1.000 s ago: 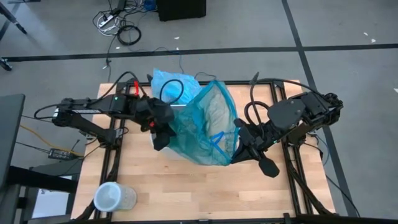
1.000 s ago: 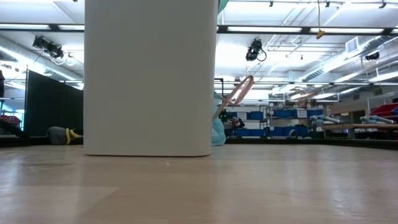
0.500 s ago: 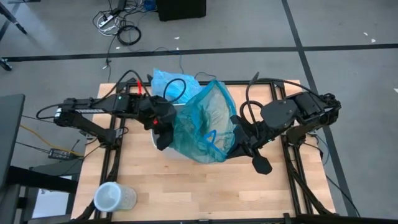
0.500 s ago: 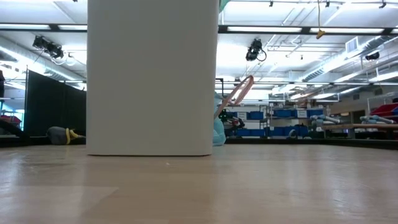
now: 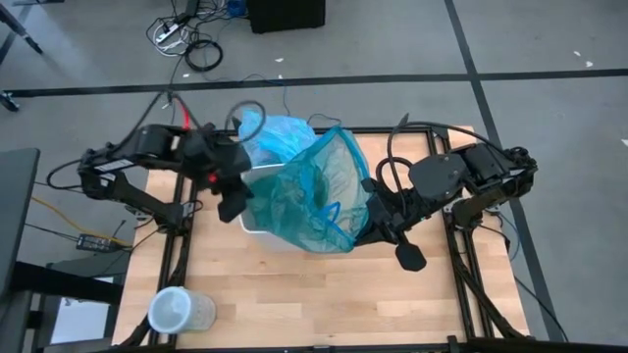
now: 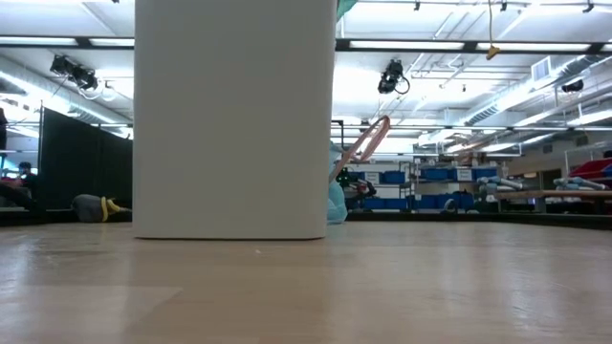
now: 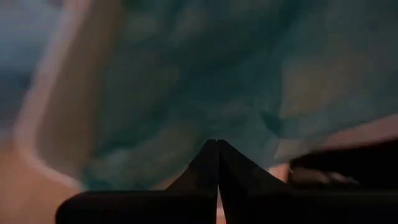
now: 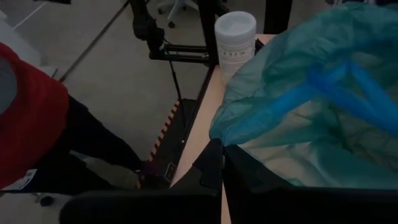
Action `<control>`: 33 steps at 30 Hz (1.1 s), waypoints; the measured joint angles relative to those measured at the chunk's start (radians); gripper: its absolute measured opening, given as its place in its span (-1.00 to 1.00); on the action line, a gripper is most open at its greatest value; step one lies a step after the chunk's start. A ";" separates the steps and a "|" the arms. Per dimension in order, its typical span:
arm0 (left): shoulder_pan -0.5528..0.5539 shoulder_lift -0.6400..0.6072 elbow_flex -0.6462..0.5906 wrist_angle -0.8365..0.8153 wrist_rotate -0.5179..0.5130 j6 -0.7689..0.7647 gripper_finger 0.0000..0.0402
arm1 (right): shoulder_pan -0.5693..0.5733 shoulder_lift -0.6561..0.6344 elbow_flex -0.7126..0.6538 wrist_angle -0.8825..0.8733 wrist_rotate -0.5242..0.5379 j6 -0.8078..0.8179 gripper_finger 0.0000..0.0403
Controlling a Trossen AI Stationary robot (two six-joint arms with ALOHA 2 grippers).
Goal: Place trash/remove bag and relplace
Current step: Insert the green plastic trash bag into the trash bin
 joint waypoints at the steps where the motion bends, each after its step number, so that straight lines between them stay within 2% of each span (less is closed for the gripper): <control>1: -0.001 -0.001 0.022 0.007 -0.044 0.010 -0.95 | -0.003 0.000 0.000 0.000 0.000 -0.004 -1.00; 6: 0.000 -0.003 0.136 0.028 -0.238 0.079 -0.95 | -0.027 0.003 0.000 0.001 -0.001 -0.012 -1.00; 10: 0.000 -0.003 0.153 0.052 -0.344 0.131 -0.95 | -0.046 0.005 0.000 0.001 -0.004 -0.023 -1.00; 16: 0.000 0.090 0.150 -0.081 -0.329 0.203 -0.95 | -0.057 0.005 0.000 0.016 -0.003 -0.031 -1.00; 22: 0.000 0.138 0.151 0.048 -0.293 0.268 -0.95 | -0.066 0.020 0.000 0.029 -0.020 -0.033 -1.00; 33: -0.002 0.150 0.145 -0.009 -0.234 0.230 -0.95 | -0.070 0.053 0.000 0.041 -0.087 -0.034 -1.00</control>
